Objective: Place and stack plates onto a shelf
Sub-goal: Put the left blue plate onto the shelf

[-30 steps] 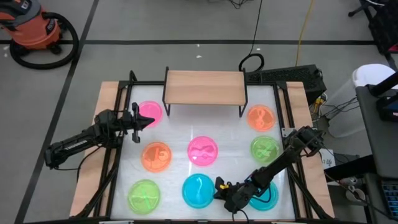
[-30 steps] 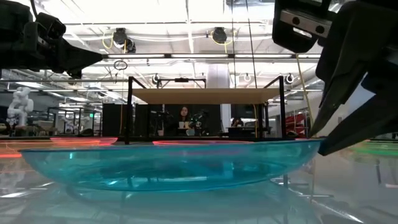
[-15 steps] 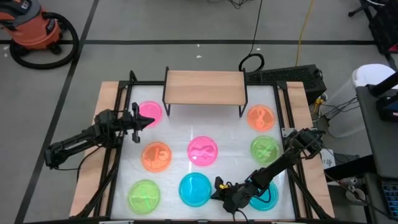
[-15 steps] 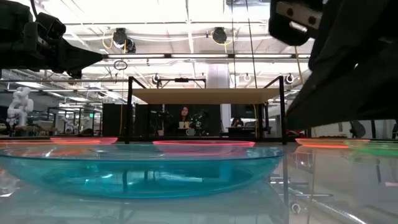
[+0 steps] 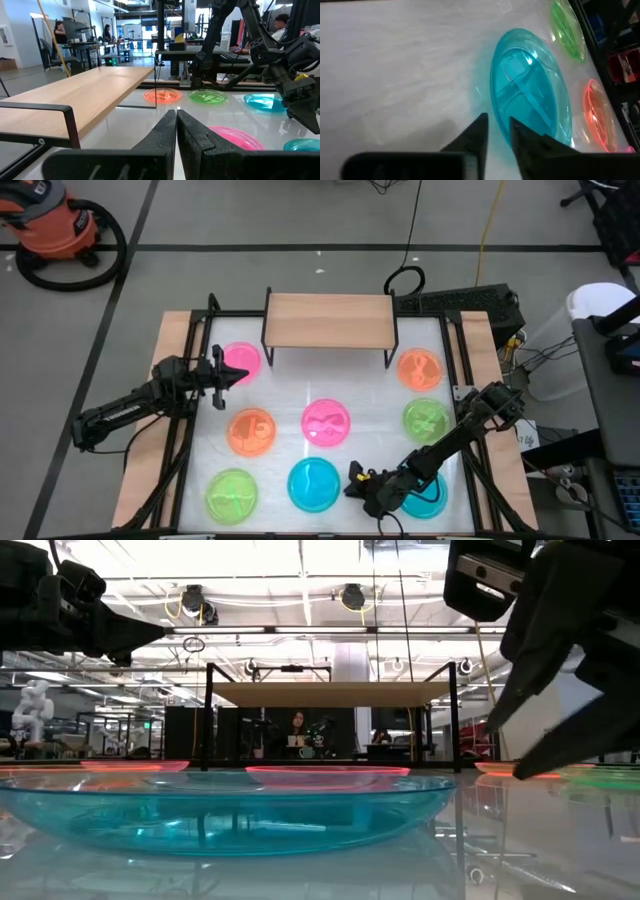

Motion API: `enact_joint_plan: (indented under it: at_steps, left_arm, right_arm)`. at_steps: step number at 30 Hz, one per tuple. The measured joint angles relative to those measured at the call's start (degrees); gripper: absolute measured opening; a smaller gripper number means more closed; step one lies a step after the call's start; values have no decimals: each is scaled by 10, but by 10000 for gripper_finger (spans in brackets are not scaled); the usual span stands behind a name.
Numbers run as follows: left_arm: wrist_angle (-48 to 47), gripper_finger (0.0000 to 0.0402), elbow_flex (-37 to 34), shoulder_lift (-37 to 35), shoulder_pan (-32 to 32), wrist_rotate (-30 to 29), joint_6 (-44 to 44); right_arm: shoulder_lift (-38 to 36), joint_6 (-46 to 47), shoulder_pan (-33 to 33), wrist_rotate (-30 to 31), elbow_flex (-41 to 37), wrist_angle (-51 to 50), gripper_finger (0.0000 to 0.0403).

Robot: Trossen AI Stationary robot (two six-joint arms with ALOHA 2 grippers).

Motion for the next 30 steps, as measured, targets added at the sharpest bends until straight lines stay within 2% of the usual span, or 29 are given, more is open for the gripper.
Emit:
enact_joint_plan:
  at_steps: [5, 9, 22, 30]
  left_arm:
    - [0, 21, 0, 0, 0, 0, 0]
    - [0, 21, 0, 0, 0, 0, 0]
    - [0, 21, 0, 0, 0, 0, 0]
    - [0, 21, 0, 0, 0, 0, 0]
  right_arm:
    - [0, -5, -12, -1, 0, 0, 137]
    - [0, -26, -26, 0, 0, 2, 165]
    - [61, -48, -37, -15, 12, 37, 169]
    - [58, -16, -25, -15, 17, 25, 169]
